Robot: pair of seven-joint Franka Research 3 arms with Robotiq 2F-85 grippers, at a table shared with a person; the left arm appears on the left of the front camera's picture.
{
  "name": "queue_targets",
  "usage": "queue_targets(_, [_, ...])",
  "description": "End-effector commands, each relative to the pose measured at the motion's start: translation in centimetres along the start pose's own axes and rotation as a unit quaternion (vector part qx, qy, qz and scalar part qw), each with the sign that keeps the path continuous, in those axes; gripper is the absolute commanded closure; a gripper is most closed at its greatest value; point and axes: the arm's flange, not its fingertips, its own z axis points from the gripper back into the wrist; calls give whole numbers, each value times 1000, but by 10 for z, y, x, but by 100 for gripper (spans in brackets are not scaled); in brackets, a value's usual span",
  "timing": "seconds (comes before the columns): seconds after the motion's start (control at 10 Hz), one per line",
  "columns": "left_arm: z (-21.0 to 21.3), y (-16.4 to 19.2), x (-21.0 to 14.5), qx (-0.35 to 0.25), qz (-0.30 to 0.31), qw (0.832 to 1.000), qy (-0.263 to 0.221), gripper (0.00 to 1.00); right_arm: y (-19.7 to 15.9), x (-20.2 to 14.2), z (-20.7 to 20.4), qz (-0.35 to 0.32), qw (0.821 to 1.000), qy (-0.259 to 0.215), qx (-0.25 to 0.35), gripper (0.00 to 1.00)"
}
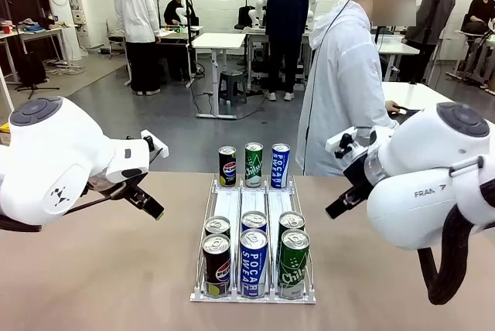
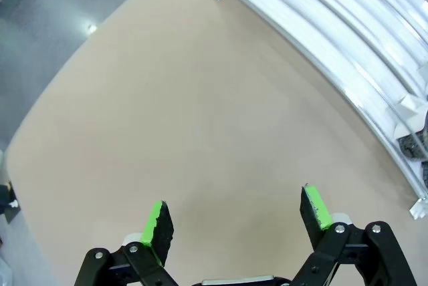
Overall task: Retrieve and hand over the desired beverage to the person.
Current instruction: Pick up a can of the same type that the person held from the Automatic Can Dispenser.
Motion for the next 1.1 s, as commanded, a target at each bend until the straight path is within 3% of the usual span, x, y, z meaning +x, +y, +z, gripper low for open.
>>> queue_targets(0.0, [53,10,32,14,-38,998,-39,0,5,23,71,-3,999,-31,-30,0])
queue_targets(0.2, [118,20,74,26,-36,998,-52,0,-3,53,147,-8,999,-44,-24,0])
queue_targets(0.4, [185,10,106,61,-60,994,-67,0,8,75,203,11,999,-19,-28,0])
queue_targets(0.7, [233,-11,114,99,-70,990,-76,0,21,82,216,18,997,40,-57,0])
queue_targets(0.8, [228,1,118,66,-72,992,-84,0,13,77,232,19,999,-17,-25,0])
queue_targets(1.0, [228,1,118,66,-72,992,-84,0,13,77,232,19,999,-17,-25,0])
